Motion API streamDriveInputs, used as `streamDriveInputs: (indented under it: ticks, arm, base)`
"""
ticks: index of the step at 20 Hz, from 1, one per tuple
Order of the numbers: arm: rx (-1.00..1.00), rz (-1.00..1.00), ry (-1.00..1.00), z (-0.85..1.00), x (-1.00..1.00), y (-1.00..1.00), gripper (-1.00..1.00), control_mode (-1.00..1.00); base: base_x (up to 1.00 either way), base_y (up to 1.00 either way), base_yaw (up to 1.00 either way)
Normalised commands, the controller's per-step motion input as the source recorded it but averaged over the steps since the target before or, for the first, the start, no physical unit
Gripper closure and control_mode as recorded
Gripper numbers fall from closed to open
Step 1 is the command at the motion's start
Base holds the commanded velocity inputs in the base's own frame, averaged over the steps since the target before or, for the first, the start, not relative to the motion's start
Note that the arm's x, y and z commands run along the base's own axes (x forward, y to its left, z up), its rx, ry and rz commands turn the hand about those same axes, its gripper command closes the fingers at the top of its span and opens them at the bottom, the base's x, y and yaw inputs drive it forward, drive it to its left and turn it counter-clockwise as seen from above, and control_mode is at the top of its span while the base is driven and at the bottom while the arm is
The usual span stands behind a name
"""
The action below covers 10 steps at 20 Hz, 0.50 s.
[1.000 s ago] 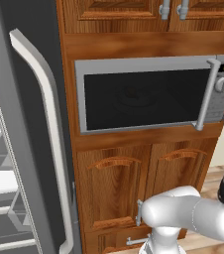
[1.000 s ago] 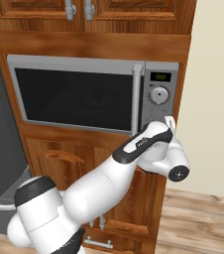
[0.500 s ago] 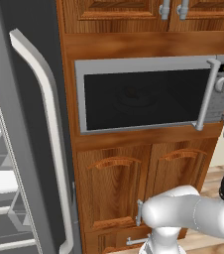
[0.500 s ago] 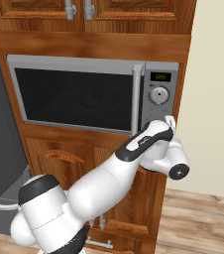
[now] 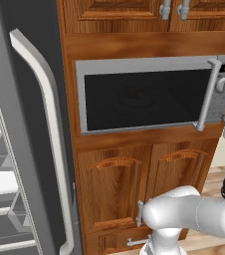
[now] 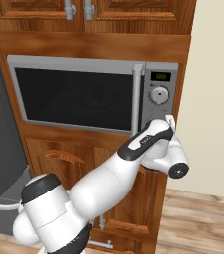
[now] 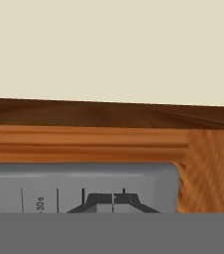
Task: Transport the chicken drumstick from the fridge to the microwave and turn on the microwave.
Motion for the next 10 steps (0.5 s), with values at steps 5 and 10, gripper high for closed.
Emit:
streamDriveInputs:
  ticks: [5, 10]
  arm:
    - [0.00, -0.01, 0.00, -0.10, 0.15, 0.04, 1.00, -1.00]
    - [0.00, -0.02, 0.00, -0.13, -0.06, 0.27, 1.00, -1.00]
  base:
    - [0.00, 0.00, 0.00]
    - [0.00, 0.00, 0.00]
